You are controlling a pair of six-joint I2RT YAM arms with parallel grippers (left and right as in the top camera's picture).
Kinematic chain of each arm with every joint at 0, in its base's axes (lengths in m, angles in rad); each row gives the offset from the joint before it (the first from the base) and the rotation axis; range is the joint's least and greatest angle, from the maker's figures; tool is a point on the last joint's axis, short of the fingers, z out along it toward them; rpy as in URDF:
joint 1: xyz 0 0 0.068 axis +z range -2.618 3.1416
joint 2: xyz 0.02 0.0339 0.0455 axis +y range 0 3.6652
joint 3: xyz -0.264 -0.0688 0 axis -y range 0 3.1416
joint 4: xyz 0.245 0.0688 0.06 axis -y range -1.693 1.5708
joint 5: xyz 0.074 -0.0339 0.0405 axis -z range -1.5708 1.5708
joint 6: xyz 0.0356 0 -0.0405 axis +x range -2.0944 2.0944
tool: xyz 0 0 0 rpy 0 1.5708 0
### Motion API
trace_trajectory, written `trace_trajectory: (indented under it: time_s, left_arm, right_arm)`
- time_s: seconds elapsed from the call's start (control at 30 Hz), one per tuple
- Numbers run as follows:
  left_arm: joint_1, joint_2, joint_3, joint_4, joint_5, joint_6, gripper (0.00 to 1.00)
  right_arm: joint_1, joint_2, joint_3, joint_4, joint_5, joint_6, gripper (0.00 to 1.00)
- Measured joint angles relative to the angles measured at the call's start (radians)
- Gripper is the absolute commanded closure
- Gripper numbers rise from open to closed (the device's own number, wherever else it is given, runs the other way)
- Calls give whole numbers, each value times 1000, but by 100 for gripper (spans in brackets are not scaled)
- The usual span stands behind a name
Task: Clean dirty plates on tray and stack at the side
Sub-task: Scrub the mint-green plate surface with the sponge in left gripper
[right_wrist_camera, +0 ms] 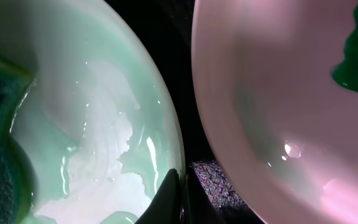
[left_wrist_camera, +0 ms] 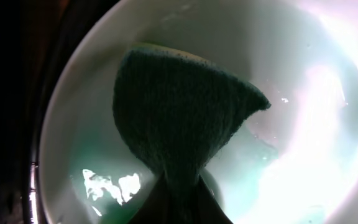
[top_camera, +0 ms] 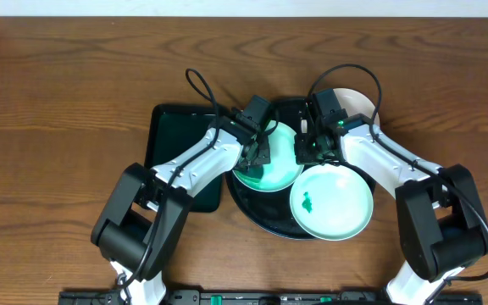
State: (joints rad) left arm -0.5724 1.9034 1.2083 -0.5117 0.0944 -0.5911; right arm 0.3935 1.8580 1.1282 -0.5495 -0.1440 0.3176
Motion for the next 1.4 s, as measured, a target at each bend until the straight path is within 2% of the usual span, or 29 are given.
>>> trace_trajectory:
  time_s: [0.37,0.87,1.2,1.4]
  left_arm:
    - [0,5,0,8,34,-13,93]
    - [-30,10,0,50,41,-93,92]
    - [-37,10,0,90,153,-66,92]
    - [-12,-78,0,81,202,-55,92]
  right_arm:
    - [0,0,0,0,0,0,99]
    - [0,0,0,1,-1,0,99]
    - [0,0,0,1,-1,0,99]
    - [0,0,0,1,-1,0,99]
